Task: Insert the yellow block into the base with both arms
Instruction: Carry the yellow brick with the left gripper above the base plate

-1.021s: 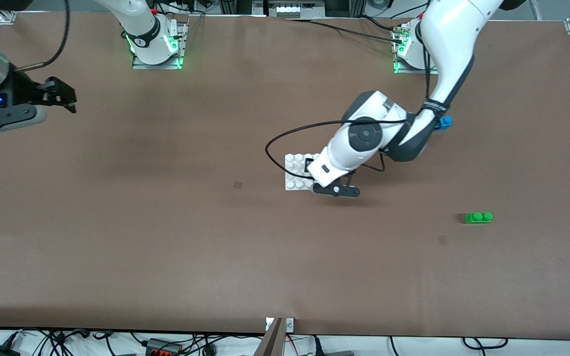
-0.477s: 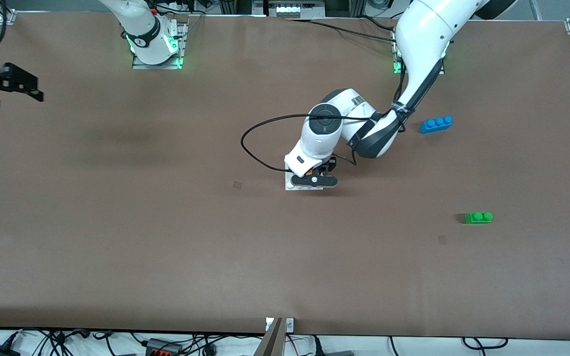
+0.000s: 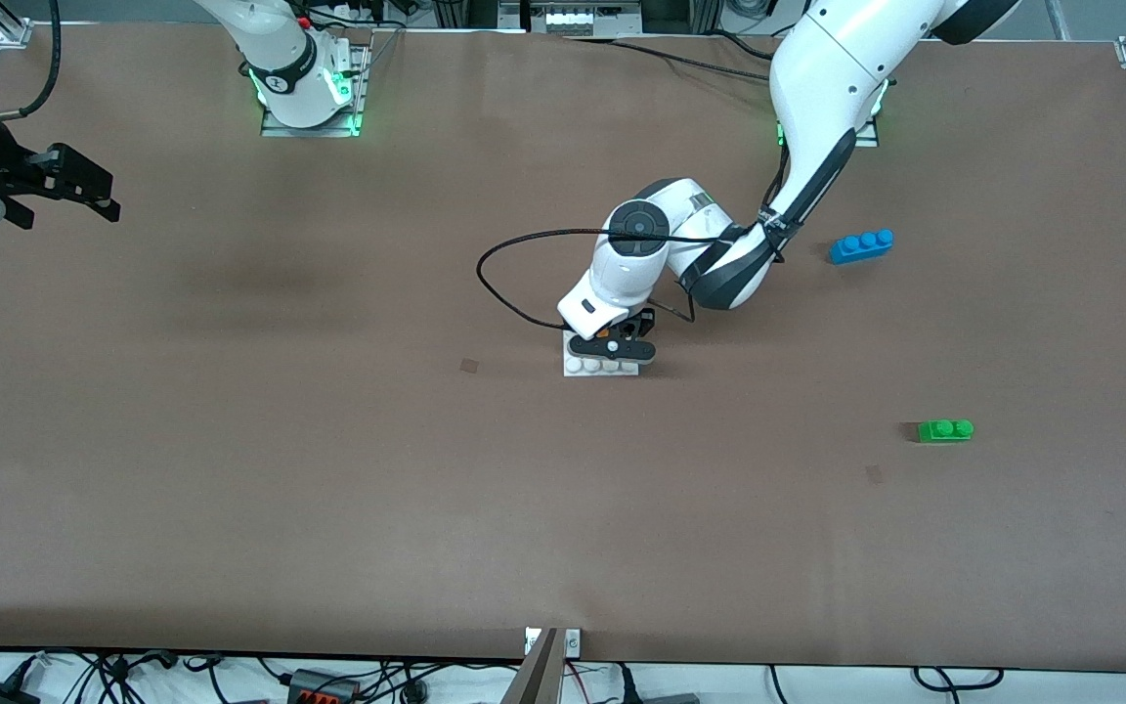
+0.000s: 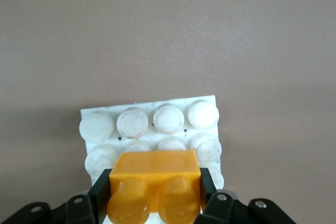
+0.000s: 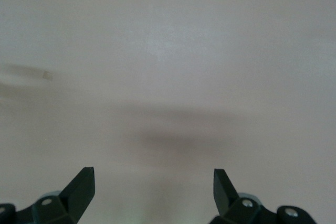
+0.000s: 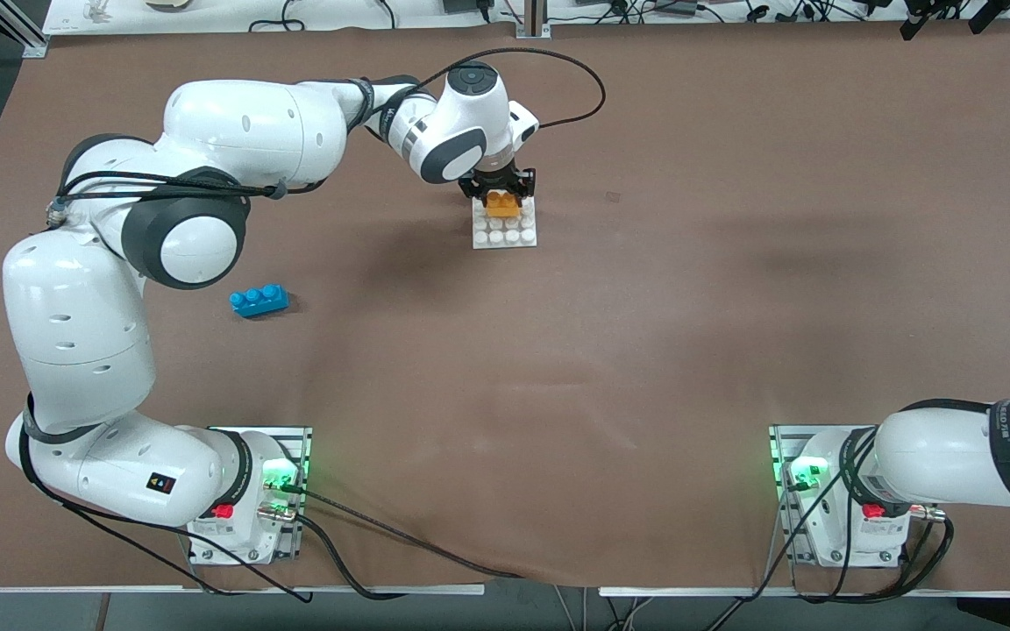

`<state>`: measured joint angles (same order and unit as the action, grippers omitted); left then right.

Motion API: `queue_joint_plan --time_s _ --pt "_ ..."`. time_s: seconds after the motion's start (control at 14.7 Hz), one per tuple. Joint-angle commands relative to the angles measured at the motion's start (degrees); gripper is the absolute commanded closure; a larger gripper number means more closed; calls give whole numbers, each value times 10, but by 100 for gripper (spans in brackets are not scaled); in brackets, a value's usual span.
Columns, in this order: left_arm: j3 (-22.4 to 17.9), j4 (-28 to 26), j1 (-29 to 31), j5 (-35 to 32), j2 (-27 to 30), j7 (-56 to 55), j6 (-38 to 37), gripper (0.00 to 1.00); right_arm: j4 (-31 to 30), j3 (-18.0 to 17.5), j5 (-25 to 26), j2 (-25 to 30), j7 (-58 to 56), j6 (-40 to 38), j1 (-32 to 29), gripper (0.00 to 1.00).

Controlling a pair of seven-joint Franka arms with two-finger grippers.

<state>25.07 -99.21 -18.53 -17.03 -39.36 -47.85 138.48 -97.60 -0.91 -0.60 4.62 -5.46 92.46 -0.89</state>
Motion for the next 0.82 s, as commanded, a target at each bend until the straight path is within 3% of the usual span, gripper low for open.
queue_joint_plan --time_s 0.0,0.41,0.75 --pt "-9 -39 -9 -13 36 -17 4 42 7 -7 -8 -10 7 4 -9 0" --pt "-11 -49 -11 -13 39 -18 3 42 7 -8 -10 -10 8 4 -6 0" --pt "-47 -46 -47 -13 32 -18 4 42 7 -9 -11 -10 7 4 -4 0"
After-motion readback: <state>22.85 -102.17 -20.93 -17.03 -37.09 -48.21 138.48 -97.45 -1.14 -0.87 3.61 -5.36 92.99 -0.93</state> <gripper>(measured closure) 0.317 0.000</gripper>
